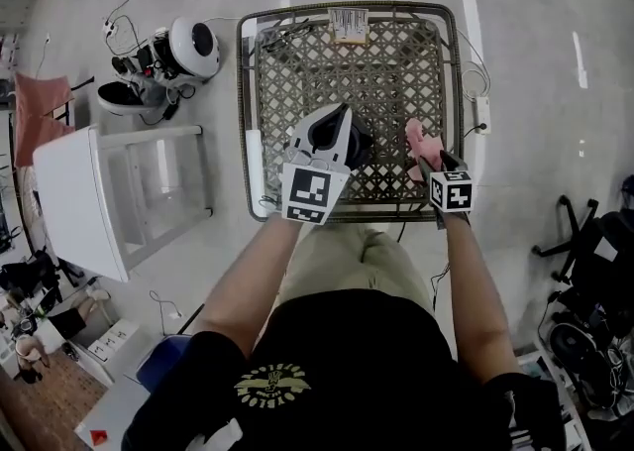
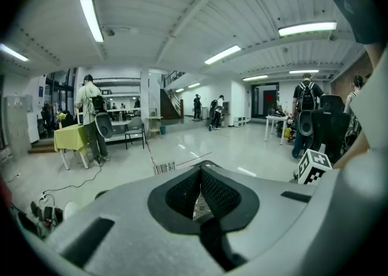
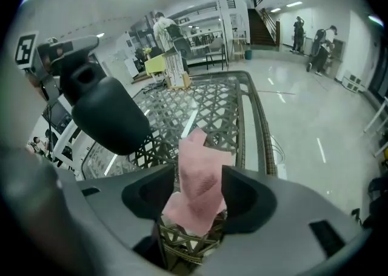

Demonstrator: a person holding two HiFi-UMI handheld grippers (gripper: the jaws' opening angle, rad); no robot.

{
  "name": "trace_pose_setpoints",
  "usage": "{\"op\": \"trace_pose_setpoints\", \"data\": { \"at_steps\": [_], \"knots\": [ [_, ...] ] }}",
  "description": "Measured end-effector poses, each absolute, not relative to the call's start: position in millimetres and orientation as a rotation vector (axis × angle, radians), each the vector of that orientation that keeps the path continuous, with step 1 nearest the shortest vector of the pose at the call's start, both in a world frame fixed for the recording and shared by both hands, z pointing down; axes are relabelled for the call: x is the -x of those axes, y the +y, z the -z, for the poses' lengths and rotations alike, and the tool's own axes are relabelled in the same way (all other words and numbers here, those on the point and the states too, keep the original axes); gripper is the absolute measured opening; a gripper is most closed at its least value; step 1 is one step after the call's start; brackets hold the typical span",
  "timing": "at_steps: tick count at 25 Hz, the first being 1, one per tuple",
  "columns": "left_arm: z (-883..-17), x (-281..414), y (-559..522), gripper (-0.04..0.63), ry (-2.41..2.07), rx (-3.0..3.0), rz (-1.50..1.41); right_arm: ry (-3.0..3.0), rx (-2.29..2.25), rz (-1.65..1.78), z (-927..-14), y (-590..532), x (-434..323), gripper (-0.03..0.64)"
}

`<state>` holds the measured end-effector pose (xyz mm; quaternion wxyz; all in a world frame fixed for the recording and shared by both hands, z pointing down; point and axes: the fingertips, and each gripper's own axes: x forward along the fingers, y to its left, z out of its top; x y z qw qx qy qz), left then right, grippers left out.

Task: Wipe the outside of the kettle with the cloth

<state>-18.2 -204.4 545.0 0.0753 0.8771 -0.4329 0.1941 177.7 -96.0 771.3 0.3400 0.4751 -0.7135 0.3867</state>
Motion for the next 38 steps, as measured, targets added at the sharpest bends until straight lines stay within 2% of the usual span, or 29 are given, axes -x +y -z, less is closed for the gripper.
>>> {"op": "trace_pose_setpoints", "data": {
  "at_steps": [4,5,6,19,32,38],
  "knots": [
    [-545.9,17.7,-205.4,0.008,-1.289,-2.62,-0.583,-1.775,-1.203,-0.99,-796.3,-88.9,-182.9,0.197],
    [-546.2,17.7,-205.2,0.008,-1.286,-2.621,-0.584,-1.763,-1.198,-0.958,-797.1,-88.8,-183.9,0.069],
    [-546.6,17.7,-204.7,0.008,-1.284,-2.624,-0.588,-1.764,-1.192,-0.926,-795.5,-89.7,-183.2,0.037],
    [-549.2,16.3,-204.2,0.008,-1.264,-2.624,-0.618,-1.939,-1.106,-0.781,-741.2,-118.6,-151.4,0.028],
    [-561.4,19.2,-207.6,0.008,-1.261,-2.586,-0.653,-2.12,-0.813,-0.486,-691.5,-158.6,-61.7,0.028],
    [-562.7,19.9,-207.0,0.008,-1.237,-2.573,-0.65,-2.121,-0.659,-0.361,-674.2,-141.5,-45.8,0.028]
  ]
}}
